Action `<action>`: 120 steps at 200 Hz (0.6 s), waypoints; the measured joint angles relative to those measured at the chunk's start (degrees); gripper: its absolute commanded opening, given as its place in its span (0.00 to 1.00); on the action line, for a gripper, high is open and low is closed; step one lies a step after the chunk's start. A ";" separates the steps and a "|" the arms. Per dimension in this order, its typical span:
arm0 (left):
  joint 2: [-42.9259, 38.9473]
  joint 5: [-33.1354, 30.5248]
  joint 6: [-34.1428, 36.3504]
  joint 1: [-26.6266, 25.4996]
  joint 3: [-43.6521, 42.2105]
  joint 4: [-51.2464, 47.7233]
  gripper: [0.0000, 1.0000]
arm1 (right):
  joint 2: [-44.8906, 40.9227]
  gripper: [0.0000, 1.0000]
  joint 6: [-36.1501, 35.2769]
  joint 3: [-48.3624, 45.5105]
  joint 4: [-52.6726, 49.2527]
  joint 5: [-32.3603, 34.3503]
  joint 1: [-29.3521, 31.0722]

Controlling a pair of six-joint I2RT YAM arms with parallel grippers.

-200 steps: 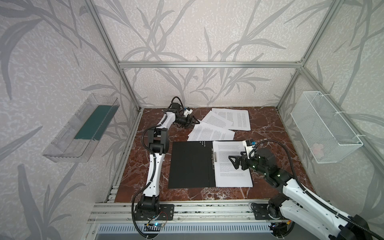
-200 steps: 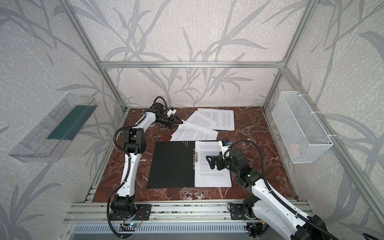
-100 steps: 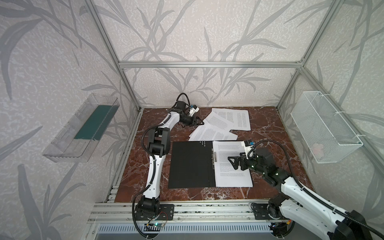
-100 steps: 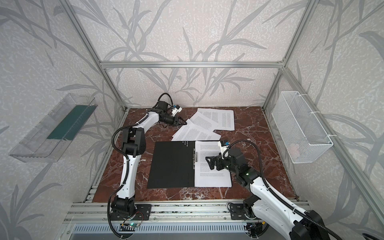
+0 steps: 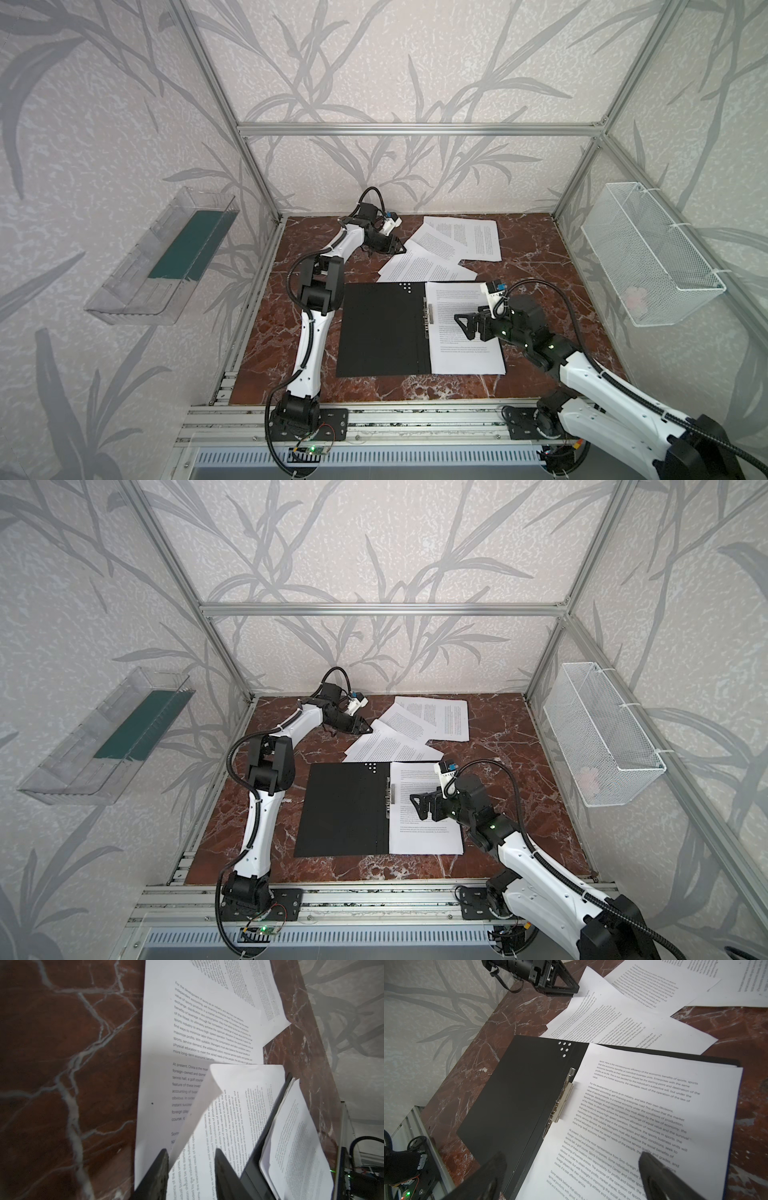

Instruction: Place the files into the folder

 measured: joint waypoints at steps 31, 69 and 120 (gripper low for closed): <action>0.68 -3.10 0.28 -0.98 1.60 -0.70 0.23 | 0.07 1.00 0.00 0.00 0.00 -0.04 0.00; 1.92 -4.68 -0.11 -1.86 3.06 -1.05 0.10 | 0.04 0.99 0.00 0.00 0.02 -0.11 0.00; 2.51 -8.68 -0.76 -2.10 4.39 -1.36 0.00 | 0.02 0.99 -0.02 0.00 0.00 -0.11 0.00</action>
